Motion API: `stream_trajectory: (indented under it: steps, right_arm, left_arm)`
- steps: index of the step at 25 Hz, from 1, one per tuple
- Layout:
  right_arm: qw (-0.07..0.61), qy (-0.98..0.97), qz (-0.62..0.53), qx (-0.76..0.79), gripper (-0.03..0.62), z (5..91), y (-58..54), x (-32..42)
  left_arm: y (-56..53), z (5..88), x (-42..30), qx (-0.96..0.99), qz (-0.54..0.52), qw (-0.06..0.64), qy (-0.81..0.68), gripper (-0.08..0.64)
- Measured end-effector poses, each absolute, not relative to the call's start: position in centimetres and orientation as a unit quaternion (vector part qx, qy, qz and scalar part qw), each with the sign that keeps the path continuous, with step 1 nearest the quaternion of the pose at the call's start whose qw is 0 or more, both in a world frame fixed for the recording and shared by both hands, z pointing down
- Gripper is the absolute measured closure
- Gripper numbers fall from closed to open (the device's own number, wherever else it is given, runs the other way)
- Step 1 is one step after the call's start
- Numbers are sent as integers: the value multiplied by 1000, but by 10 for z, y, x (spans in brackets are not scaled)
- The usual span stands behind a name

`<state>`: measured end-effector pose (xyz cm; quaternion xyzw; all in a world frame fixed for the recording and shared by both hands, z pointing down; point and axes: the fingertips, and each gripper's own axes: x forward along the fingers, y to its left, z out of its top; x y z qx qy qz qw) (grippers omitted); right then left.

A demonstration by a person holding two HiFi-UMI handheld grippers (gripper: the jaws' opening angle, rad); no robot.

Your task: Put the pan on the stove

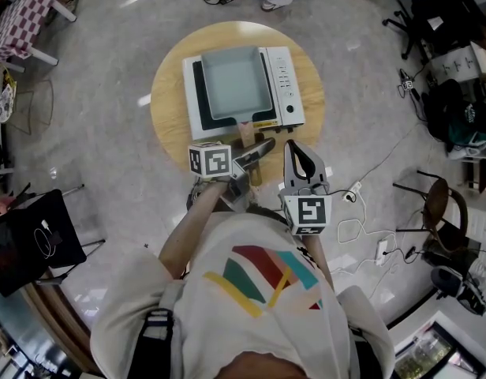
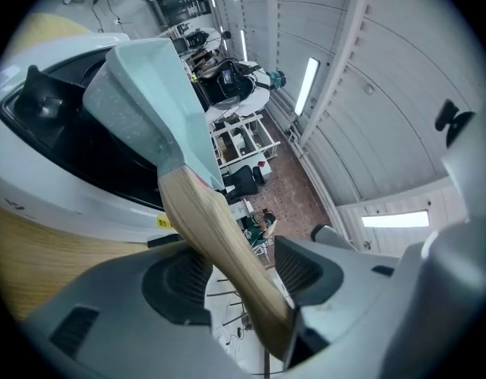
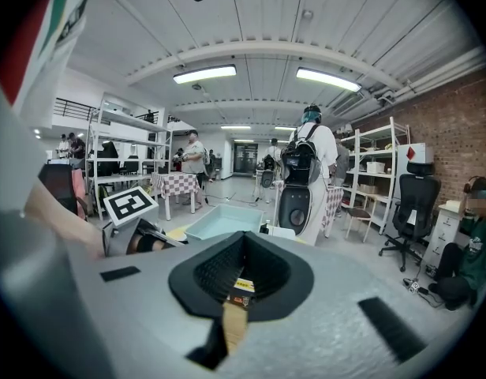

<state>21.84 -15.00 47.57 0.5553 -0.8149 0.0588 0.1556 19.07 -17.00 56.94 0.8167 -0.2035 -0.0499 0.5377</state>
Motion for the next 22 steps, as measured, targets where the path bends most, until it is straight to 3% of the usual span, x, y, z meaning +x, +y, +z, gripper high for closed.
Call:
stream_trajectory:
  steps: [16,22]
  right_arm:
    - [145,-832,54,533,594,474,-146,186]
    - [134,-849,45,508,594,465,-153,156]
  left_arm:
    - [-156,566,151,816,-57,534,-216,321]
    - [-173,548,106,840,-43,469,-269,324]
